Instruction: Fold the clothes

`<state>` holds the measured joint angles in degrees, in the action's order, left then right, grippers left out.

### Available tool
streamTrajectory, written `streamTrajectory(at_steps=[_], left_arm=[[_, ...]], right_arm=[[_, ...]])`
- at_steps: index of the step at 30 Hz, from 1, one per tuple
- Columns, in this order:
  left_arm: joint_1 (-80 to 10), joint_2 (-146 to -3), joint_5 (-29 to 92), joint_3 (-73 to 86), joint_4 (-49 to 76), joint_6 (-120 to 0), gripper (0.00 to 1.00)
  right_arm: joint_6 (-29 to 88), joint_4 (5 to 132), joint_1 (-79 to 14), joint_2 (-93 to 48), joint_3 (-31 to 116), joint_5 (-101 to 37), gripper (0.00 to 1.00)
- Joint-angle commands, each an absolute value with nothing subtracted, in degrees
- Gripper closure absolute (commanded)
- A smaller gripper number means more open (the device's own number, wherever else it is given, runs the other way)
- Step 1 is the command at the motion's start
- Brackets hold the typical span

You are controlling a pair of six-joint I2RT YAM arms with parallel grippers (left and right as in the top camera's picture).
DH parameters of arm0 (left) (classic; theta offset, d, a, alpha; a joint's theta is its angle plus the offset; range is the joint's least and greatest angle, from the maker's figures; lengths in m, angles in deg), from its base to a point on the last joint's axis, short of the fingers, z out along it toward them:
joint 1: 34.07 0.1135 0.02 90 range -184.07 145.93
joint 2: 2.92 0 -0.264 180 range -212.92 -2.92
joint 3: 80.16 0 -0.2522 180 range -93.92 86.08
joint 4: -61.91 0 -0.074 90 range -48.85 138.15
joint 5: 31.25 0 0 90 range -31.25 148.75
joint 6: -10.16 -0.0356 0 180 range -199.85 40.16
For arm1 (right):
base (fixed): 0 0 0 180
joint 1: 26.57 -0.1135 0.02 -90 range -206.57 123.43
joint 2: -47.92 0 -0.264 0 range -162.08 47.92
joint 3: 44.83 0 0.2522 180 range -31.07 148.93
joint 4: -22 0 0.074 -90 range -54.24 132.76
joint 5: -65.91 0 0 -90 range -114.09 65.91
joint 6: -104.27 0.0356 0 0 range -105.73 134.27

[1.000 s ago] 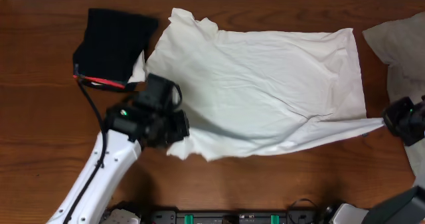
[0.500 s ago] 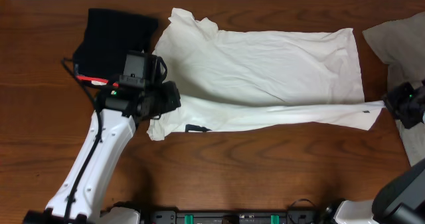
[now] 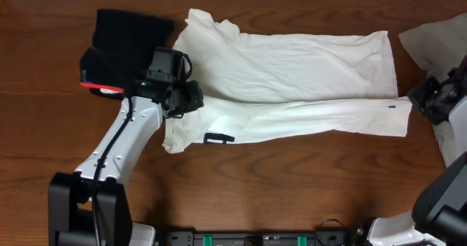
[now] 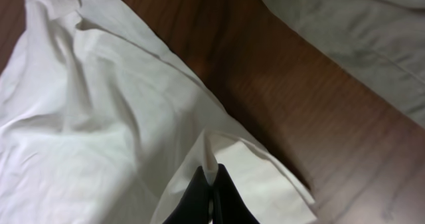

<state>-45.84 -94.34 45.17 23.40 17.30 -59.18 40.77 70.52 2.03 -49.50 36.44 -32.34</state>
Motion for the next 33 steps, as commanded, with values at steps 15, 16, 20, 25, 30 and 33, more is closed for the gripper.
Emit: streamTrajectory(at_steps=[15,16,20,25,30,33], left_arm=[[-45.6,-94.3,55.6,22.5,20.4,-61.8,0.94],[-45.6,-94.3,55.7,22.5,20.4,-61.8,0.94],[-45.6,-94.3,56.8,22.5,20.4,-61.6,0.94],[-45.6,-94.6,58.5,22.5,20.4,-61.6,0.94],[-45.6,-95.8,58.9,22.5,20.6,-61.6,0.94],[-45.6,-96.9,58.9,22.5,21.2,-61.6,0.94]], right_arm=[[39.5,64.4,-2.4,-54.2,37.5,-29.8,0.99],[39.4,64.2,-2.7,-54.2,37.5,-29.8,0.99],[38.9,62.9,-3.8,-54.4,37.5,-29.8,0.99],[38.9,61.9,-5.0,-54.4,37.5,-29.1,0.99],[38.8,60.8,-5.9,-54.4,37.5,-26.5,0.99],[38.9,60.2,-6.2,-54.4,37.4,-25.7,0.99]])
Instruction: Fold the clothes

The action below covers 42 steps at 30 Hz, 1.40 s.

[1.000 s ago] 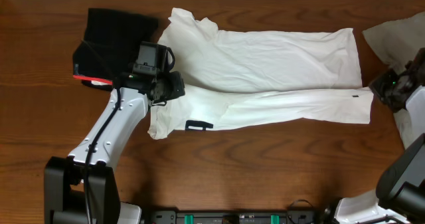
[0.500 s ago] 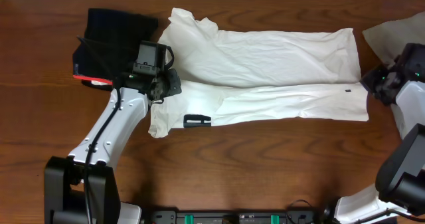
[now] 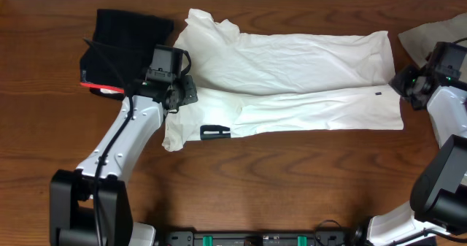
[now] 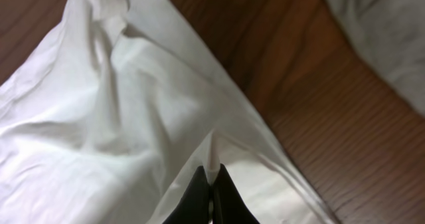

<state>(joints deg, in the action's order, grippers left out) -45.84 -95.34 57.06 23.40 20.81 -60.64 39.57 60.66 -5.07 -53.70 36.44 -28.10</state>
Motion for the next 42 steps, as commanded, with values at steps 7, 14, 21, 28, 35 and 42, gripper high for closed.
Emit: streamTrajectory(at_steps=[7,14,21,28,35,42], left_arm=[[-45.6,-97.7,59.4,22.6,22.0,-61.6,0.94],[-45.6,-97.7,59.5,22.6,22.1,-61.6,0.94],[-45.6,-97.7,59.5,22.6,22.2,-61.6,0.94],[-45.6,-97.7,59.5,22.6,23.1,-61.6,0.91],[-45.6,-97.5,59.5,22.1,26.0,-63.6,0.26],[-45.6,-90.9,59.5,18.2,21.3,-63.4,0.14]], right_arm=[[38.9,59.0,-6.6,-54.4,37.3,-25.5,0.99],[38.9,57.0,-6.9,-54.5,36.3,-25.5,0.98],[38.9,55.4,-7.5,-56.1,36.3,-25.5,0.96],[38.8,52.8,-8.4,-61.1,36.3,-25.3,0.87],[35.6,49.2,-8.4,-61.3,36.4,-25.4,0.08],[33.5,52.1,-8.4,-54.5,36.7,-28.3,0.01]])
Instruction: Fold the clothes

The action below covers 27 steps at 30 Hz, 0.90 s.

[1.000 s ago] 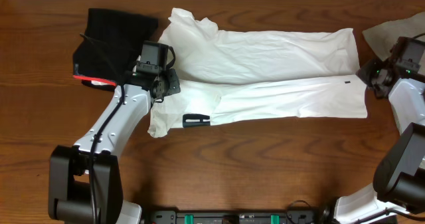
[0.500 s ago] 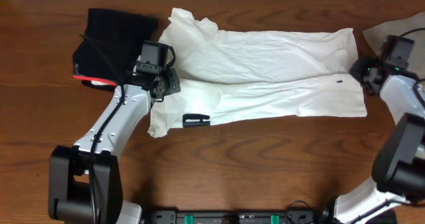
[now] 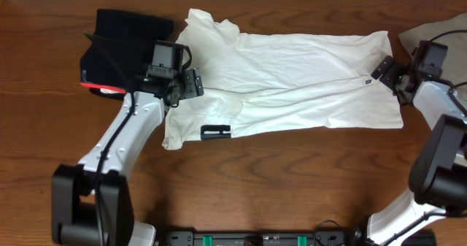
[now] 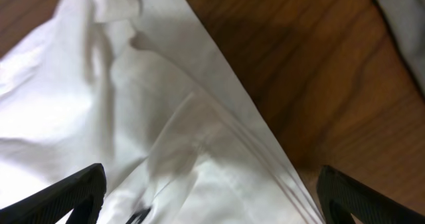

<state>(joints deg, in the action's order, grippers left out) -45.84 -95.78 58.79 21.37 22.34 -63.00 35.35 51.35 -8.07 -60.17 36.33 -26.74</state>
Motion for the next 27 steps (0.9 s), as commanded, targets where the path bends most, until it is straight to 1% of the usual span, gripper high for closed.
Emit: streamTrajectory(at_steps=[1,5,8,10,13,17,27], left_arm=[[-45.6,-89.4,59.5,18.1,20.3,-62.8,0.14],[-45.6,-83.4,59.5,18.1,13.1,-58.4,0.15],[-45.6,-81.3,59.4,18.1,5.3,-53.4,0.26],[-45.7,-81.3,59.4,18.2,-0.3,-50.9,0.30],[-45.6,-82.5,59.4,18.7,-6.6,-50.8,0.30],[-45.6,-85.0,59.4,19.3,-11.2,-52.8,0.30],[-45.6,-91.9,58.2,22.3,-12.9,-58.3,0.29]], right_arm=[[33.5,53.2,-8.4,-53.0,36.7,-28.6,0.01],[33.5,60.6,-8.4,-45.5,36.7,-28.7,0.01],[33.5,66.3,-8.4,-41.0,36.7,-28.6,0.01],[33.5,69.2,-8.4,-39.2,36.7,-28.6,0.01],[33.5,73.4,-8.4,-38.4,36.7,-28.6,0.01],[33.5,78.1,-8.4,-38.5,36.7,-28.6,0.01],[33.5,79.0,-8.4,-38.5,36.7,-28.6,0.01]])
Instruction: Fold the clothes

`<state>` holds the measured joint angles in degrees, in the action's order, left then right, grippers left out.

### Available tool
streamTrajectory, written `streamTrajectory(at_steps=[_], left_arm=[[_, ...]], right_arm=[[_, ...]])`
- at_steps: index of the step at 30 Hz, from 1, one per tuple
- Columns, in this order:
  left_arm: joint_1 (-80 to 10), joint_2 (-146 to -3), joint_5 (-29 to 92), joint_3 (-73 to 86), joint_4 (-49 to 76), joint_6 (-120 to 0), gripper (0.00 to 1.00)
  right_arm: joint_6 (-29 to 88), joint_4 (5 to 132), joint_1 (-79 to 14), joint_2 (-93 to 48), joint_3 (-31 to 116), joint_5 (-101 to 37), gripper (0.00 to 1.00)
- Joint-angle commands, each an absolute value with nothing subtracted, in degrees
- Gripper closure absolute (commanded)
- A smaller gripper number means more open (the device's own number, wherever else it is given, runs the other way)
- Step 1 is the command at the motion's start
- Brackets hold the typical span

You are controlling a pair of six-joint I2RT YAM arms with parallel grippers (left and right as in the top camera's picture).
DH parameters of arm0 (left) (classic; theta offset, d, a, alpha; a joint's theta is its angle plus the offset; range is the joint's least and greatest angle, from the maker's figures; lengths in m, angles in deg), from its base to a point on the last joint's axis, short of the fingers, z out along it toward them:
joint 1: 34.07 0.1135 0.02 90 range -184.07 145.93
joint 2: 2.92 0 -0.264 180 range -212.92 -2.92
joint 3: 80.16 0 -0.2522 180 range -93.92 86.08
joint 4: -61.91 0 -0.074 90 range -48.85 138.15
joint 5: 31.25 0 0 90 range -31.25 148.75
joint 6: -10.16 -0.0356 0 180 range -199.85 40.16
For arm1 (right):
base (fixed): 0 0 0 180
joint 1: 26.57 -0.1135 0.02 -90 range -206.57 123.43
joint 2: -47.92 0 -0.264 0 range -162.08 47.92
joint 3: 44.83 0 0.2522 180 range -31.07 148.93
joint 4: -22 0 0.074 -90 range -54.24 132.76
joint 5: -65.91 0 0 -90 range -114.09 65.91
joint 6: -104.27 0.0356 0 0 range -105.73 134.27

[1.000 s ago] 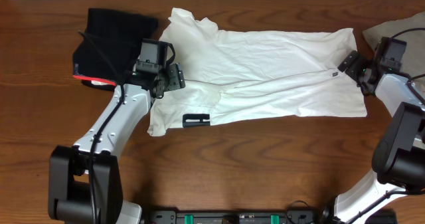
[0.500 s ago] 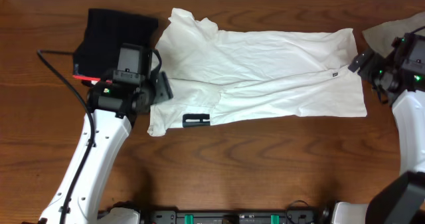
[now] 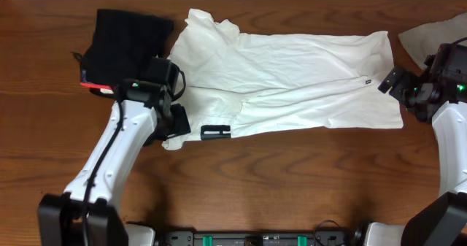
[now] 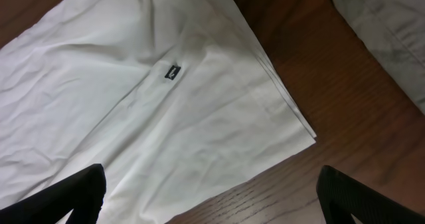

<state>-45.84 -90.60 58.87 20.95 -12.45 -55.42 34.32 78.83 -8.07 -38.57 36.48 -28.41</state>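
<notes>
The white shirt lies flat across the table, its near long edge folded up over the middle. A small black tag marks the folded edge at the right, and a black logo patch shows near the left end. My right gripper hovers open just off the shirt's right end. In the right wrist view the shirt and its tag lie below the right gripper, with nothing between its fingers. My left gripper sits at the shirt's near-left corner, and its jaws cannot be made out.
A folded black garment lies at the far left with a red item under its near edge. A grey garment lies at the far right corner, also seen as grey cloth from the wrist. Bare wood table runs along the front.
My right gripper has drawn back and up from the shirt's right edge, still open. My left gripper has moved from the fold line to the shirt's near-left corner.
First both grippers held the shirt's near long edge, the right one shut on the hem. Then the edge was farther up the shirt. Then it lay folded over the middle with the right gripper open. Now both grippers are away from the fold.
</notes>
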Motion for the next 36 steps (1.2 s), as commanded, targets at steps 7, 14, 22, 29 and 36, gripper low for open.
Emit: streamTrajectory(at_steps=[7,14,22,29,36], left_arm=[[-45.6,-93.2,53.0,24.5,-12.7,-62.7,0.29],[-45.5,-93.2,53.4,26.9,-9.0,-62.7,0.29],[-45.5,-93.2,53.6,28.4,-4.8,-62.7,0.29],[-44.2,-93.2,55.8,30.6,-2.5,-62.7,0.29],[-41.7,-93.2,55.8,31.5,-0.5,-62.7,0.29]], right_arm=[[33.5,79.0,-8.4,-38.5,36.7,-28.6,0.01],[33.5,79.0,-8.4,-38.5,36.7,-28.6,0.01],[33.5,79.0,-8.4,-38.5,36.7,-28.6,0.01],[33.5,79.0,-8.4,-38.5,36.7,-28.6,0.01],[33.5,79.0,-8.4,-38.5,36.7,-28.6,0.01]])
